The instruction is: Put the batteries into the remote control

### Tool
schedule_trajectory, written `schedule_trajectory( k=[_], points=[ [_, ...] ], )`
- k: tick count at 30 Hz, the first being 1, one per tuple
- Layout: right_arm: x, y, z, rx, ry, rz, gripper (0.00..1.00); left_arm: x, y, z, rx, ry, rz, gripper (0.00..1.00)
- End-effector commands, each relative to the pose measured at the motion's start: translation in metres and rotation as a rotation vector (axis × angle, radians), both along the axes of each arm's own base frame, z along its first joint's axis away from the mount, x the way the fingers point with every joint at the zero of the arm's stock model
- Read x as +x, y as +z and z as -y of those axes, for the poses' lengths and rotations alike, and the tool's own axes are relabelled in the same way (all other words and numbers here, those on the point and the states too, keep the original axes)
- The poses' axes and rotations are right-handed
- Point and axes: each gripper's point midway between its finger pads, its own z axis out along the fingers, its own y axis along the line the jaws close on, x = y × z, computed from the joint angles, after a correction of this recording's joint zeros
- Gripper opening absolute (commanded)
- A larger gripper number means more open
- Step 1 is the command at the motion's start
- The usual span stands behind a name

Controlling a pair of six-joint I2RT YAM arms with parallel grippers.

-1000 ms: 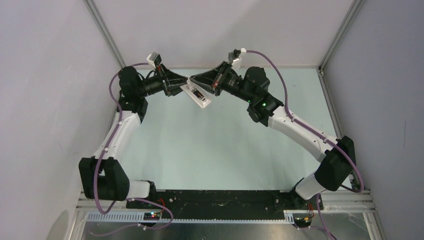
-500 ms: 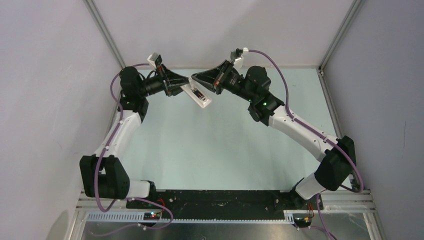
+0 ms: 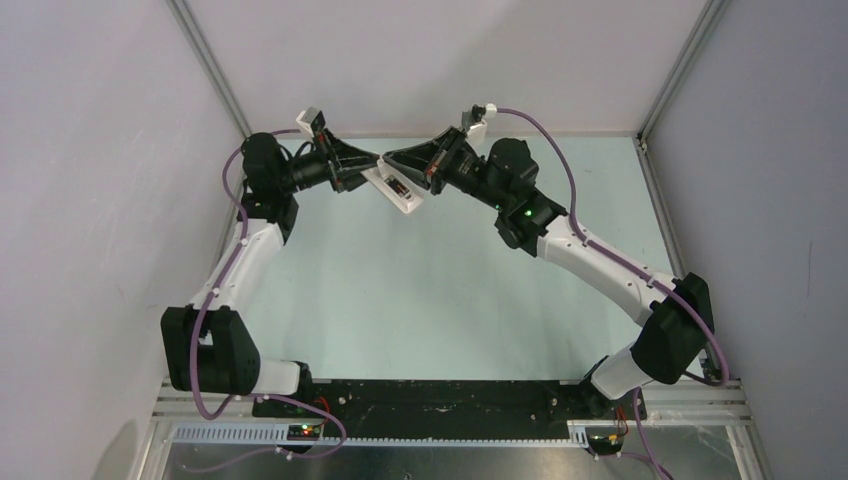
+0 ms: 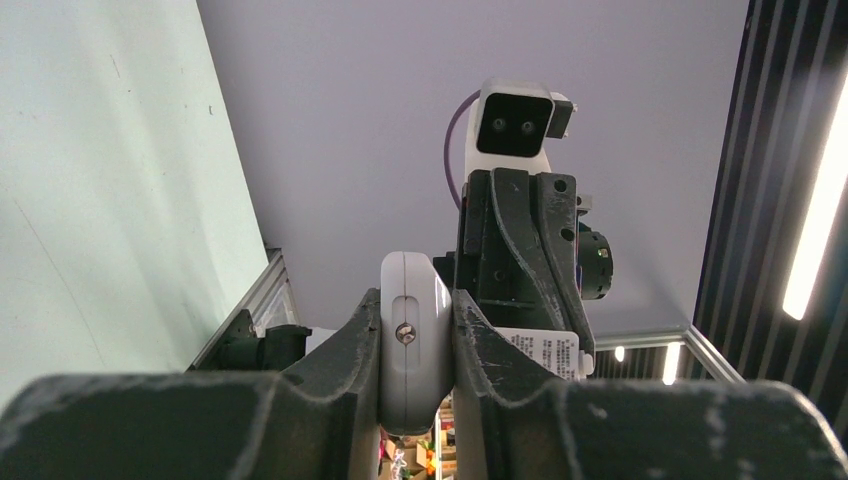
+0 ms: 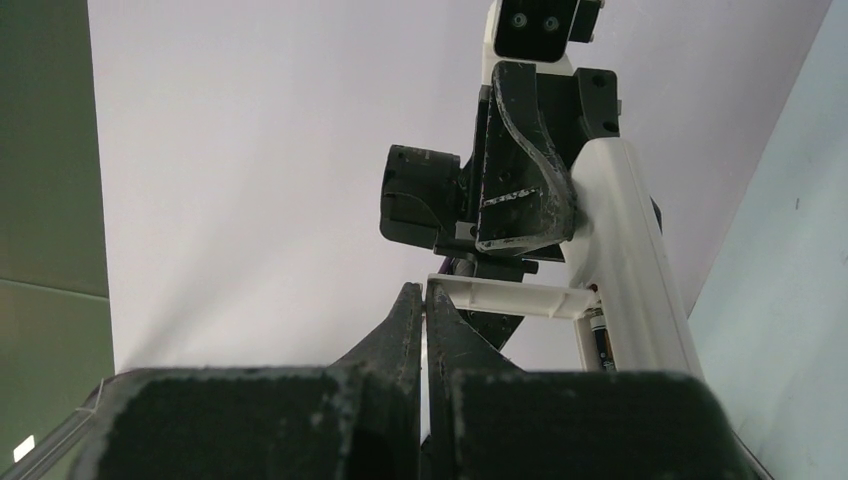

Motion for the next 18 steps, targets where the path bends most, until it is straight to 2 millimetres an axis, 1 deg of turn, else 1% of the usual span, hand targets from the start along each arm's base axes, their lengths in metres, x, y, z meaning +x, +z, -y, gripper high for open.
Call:
schedule_trajectory(
  k=[1, 6, 13, 18],
  points=[
    [-0.006, 0.020, 0.006, 0.055, -0.008, 0.026, 0.00, -0.002, 0.007, 0.002, -0.012, -0.004, 0.034, 0.00],
    [-0.004, 0.022, 0.006, 0.066, -0.015, 0.035, 0.00, -0.003, 0.006, 0.002, -0.012, -0.007, 0.034, 0.00],
    [-0.002, 0.031, 0.008, 0.099, -0.027, 0.065, 0.00, -0.002, 0.003, 0.002, -0.012, -0.008, 0.026, 0.00],
    [0.001, 0.023, 0.006, 0.080, -0.035, 0.040, 0.00, -0.002, 0.004, 0.002, -0.012, -0.008, 0.031, 0.00]
  ],
)
